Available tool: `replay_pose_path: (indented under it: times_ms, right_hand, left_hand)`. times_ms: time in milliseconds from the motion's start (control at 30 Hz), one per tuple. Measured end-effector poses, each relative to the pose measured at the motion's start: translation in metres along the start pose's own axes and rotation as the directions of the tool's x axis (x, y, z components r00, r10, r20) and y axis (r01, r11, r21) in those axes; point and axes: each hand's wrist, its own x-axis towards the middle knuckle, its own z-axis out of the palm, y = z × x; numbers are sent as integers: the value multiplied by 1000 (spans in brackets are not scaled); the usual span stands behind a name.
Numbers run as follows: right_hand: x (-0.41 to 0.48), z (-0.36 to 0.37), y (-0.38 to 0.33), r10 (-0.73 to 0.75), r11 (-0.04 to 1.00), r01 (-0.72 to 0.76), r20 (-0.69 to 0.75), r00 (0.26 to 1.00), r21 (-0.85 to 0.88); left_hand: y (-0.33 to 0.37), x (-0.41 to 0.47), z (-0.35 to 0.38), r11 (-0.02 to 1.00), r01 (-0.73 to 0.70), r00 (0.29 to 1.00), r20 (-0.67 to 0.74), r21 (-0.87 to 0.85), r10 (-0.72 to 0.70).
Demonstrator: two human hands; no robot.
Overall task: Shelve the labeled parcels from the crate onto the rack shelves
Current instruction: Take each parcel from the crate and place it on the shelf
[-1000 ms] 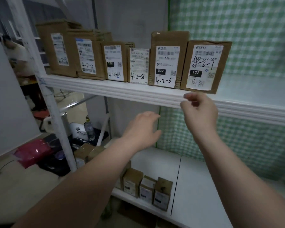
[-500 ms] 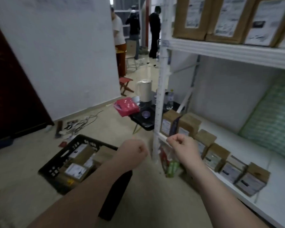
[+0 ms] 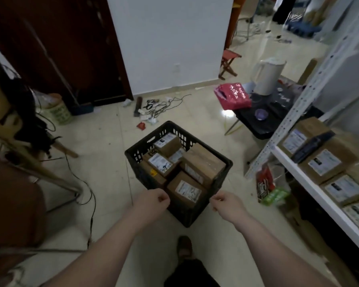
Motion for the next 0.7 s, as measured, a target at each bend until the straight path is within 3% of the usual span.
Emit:
replay_pose_path:
  times_ms: [267, 433, 700]
  right_hand:
    - [107, 22, -1, 197, 980, -196, 27, 980, -24]
    - [176, 14, -11, 300, 954, -298, 38, 953, -45]
    - [267, -4, -21, 331, 930, -331, -27, 943, -160]
  left_hand:
    - [-34, 82, -19, 993, 114, 989, 94, -41, -110]
    - [-29, 166, -46, 989, 136, 974, 174, 64, -145]
    - [-30, 267, -45, 985, 172, 964, 212, -36, -160]
